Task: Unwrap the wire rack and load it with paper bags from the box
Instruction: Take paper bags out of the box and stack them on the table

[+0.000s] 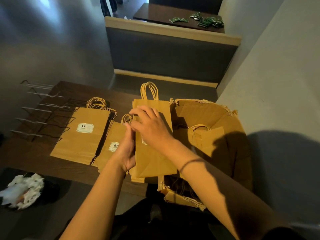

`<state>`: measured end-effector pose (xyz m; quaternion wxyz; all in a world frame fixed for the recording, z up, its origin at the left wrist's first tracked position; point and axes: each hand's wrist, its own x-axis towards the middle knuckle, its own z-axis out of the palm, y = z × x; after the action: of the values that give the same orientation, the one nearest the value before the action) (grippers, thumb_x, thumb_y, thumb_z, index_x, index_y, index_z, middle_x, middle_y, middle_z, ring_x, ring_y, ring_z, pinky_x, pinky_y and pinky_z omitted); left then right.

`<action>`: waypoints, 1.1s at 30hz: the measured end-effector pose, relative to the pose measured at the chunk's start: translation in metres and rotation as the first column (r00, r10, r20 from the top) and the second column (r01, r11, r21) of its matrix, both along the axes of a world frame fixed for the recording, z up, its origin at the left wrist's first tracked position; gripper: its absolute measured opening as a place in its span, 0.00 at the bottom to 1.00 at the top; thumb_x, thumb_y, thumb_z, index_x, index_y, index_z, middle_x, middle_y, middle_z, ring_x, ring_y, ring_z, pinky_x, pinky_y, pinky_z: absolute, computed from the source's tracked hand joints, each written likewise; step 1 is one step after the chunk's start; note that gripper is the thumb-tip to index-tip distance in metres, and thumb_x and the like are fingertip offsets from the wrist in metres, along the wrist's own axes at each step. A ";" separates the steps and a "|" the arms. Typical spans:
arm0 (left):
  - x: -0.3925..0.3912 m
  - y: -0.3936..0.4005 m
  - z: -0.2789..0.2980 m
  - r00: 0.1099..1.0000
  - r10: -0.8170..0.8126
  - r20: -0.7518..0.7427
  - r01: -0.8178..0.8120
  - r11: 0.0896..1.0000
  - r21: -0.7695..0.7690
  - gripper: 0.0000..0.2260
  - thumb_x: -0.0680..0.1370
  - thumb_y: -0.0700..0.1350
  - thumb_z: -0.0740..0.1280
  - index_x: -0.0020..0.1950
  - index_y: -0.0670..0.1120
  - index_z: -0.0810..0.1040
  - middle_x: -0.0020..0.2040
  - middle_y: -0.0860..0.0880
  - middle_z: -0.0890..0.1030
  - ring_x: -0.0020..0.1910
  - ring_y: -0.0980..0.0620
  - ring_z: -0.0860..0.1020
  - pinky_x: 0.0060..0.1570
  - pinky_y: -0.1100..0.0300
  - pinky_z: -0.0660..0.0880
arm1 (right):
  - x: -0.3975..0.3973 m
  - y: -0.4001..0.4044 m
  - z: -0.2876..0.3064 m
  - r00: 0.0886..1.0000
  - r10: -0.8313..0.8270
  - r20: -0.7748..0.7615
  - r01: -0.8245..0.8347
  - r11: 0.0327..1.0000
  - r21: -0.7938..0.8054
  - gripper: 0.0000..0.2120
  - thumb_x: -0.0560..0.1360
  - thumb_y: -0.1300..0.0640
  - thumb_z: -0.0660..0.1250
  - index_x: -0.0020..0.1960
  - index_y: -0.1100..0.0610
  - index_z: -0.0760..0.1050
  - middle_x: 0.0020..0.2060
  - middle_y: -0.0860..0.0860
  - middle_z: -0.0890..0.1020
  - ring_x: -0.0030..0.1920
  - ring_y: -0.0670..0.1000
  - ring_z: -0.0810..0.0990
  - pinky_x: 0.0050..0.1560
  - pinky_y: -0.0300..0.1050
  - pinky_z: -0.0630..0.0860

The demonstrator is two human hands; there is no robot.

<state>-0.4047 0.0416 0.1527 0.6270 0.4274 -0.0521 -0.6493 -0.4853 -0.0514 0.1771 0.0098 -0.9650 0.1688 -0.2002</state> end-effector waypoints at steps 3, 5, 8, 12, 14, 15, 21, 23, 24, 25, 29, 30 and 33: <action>0.003 0.011 -0.013 0.994 -0.011 -0.111 0.004 0.998 -0.060 0.32 0.80 0.67 0.58 0.77 0.47 0.69 0.72 0.38 0.75 0.72 0.39 0.73 0.73 0.41 0.70 | 0.003 0.009 -0.012 0.988 -0.075 0.135 0.067 0.996 0.063 0.13 0.74 0.60 0.70 0.59 0.53 0.79 0.65 0.53 0.76 0.67 0.57 0.72 0.64 0.53 0.67; 0.003 0.016 -0.020 0.997 -0.078 -0.010 0.076 0.992 -0.102 0.32 0.78 0.60 0.68 0.77 0.45 0.69 0.72 0.36 0.75 0.70 0.37 0.75 0.69 0.39 0.71 | 0.001 0.011 -0.013 0.958 -0.152 0.241 0.101 0.972 0.211 0.14 0.74 0.61 0.66 0.58 0.54 0.78 0.61 0.53 0.77 0.63 0.56 0.74 0.62 0.50 0.67; 0.001 0.016 -0.022 0.994 -0.083 0.065 0.087 0.994 -0.064 0.21 0.80 0.43 0.67 0.73 0.43 0.73 0.66 0.36 0.79 0.60 0.40 0.82 0.58 0.41 0.80 | -0.006 0.001 -0.008 0.818 -0.327 0.473 0.088 0.884 0.459 0.12 0.75 0.70 0.61 0.51 0.58 0.79 0.52 0.52 0.79 0.56 0.53 0.77 0.57 0.48 0.73; 0.010 0.015 -0.026 0.997 0.012 0.073 -0.017 0.997 0.069 0.22 0.78 0.36 0.68 0.72 0.40 0.72 0.59 0.37 0.84 0.50 0.41 0.86 0.45 0.47 0.84 | -0.046 -0.041 -0.013 0.594 -0.711 0.377 0.168 0.568 0.806 0.09 0.79 0.67 0.62 0.47 0.56 0.78 0.44 0.49 0.80 0.48 0.48 0.80 0.49 0.39 0.76; 0.016 0.017 -0.027 0.995 0.057 0.076 -0.064 0.993 0.099 0.20 0.80 0.35 0.66 0.72 0.41 0.72 0.58 0.38 0.84 0.50 0.42 0.86 0.42 0.48 0.84 | -0.083 -0.066 -0.045 0.483 -0.870 0.103 0.190 0.219 0.957 0.08 0.80 0.64 0.62 0.53 0.56 0.78 0.49 0.51 0.82 0.53 0.53 0.82 0.48 0.41 0.77; 0.019 0.019 -0.028 0.995 0.075 0.071 -0.083 0.990 0.112 0.19 0.81 0.34 0.66 0.72 0.42 0.72 0.58 0.38 0.84 0.50 0.42 0.86 0.42 0.48 0.84 | -0.105 -0.078 -0.063 0.440 -0.897 -0.045 0.208 0.053 0.977 0.09 0.81 0.64 0.61 0.57 0.57 0.78 0.52 0.53 0.82 0.54 0.55 0.82 0.47 0.42 0.77; 0.026 0.029 -0.036 0.991 0.111 0.068 -0.121 0.980 0.155 0.20 0.80 0.35 0.66 0.72 0.40 0.72 0.61 0.36 0.83 0.50 0.41 0.86 0.42 0.48 0.84 | -0.160 -0.075 -0.182 0.382 -0.707 -0.596 0.471 -0.406 0.783 0.24 0.74 0.56 0.70 0.68 0.61 0.74 0.55 0.60 0.81 0.35 0.50 0.73 0.36 0.44 0.75; 0.026 0.033 -0.039 0.991 0.111 0.075 -0.123 0.975 0.183 0.21 0.80 0.35 0.66 0.73 0.41 0.71 0.59 0.37 0.84 0.50 0.41 0.85 0.42 0.47 0.84 | -0.156 -0.059 -0.199 0.357 -0.664 -0.656 0.563 -0.408 0.719 0.34 0.63 0.49 0.75 0.67 0.57 0.75 0.53 0.56 0.82 0.44 0.57 0.80 0.50 0.53 0.82; 0.026 0.035 -0.039 0.991 0.107 0.078 -0.121 0.974 0.190 0.21 0.80 0.35 0.66 0.73 0.41 0.71 0.58 0.37 0.84 0.50 0.41 0.86 0.42 0.48 0.84 | -0.151 -0.053 -0.201 0.355 -0.681 -0.640 0.580 -0.377 0.723 0.36 0.63 0.49 0.77 0.69 0.57 0.73 0.60 0.57 0.80 0.55 0.60 0.81 0.59 0.57 0.79; 0.027 0.036 -0.039 0.991 0.103 0.083 -0.117 0.974 0.193 0.21 0.80 0.34 0.66 0.73 0.42 0.71 0.57 0.38 0.85 0.49 0.41 0.86 0.41 0.48 0.83 | -0.143 -0.047 -0.194 0.359 -0.697 -0.621 0.567 -0.365 0.738 0.37 0.67 0.52 0.78 0.72 0.58 0.68 0.66 0.58 0.76 0.64 0.62 0.77 0.66 0.57 0.75; 0.028 0.044 -0.035 0.992 0.077 0.096 -0.095 0.976 0.198 0.19 0.81 0.34 0.65 0.72 0.42 0.72 0.54 0.39 0.86 0.46 0.43 0.87 0.39 0.50 0.83 | -0.124 -0.046 -0.190 0.409 -0.683 -0.605 0.514 -0.375 0.772 0.38 0.75 0.60 0.74 0.79 0.60 0.58 0.75 0.60 0.67 0.73 0.63 0.69 0.72 0.55 0.69; 0.029 0.046 -0.036 0.992 0.069 0.101 -0.089 0.974 0.207 0.20 0.80 0.34 0.66 0.72 0.42 0.71 0.55 0.39 0.86 0.46 0.43 0.87 0.39 0.50 0.84 | -0.121 -0.048 -0.193 0.430 -0.678 -0.596 0.519 -0.355 0.778 0.37 0.76 0.62 0.73 0.80 0.60 0.58 0.75 0.60 0.67 0.74 0.62 0.68 0.72 0.54 0.69; 0.035 0.049 -0.033 0.992 0.058 0.108 -0.083 0.968 0.237 0.21 0.79 0.34 0.67 0.72 0.41 0.71 0.55 0.37 0.85 0.46 0.42 0.86 0.40 0.49 0.83 | -0.119 -0.053 -0.180 0.504 -0.689 -0.521 0.509 -0.251 0.823 0.27 0.77 0.66 0.70 0.74 0.59 0.69 0.68 0.55 0.75 0.66 0.57 0.76 0.64 0.48 0.74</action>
<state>-0.3702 0.0901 0.1198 0.5899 0.5338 0.0108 -0.6058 -0.6045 -0.1040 -0.0030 0.5165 -0.4828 0.7012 -0.0920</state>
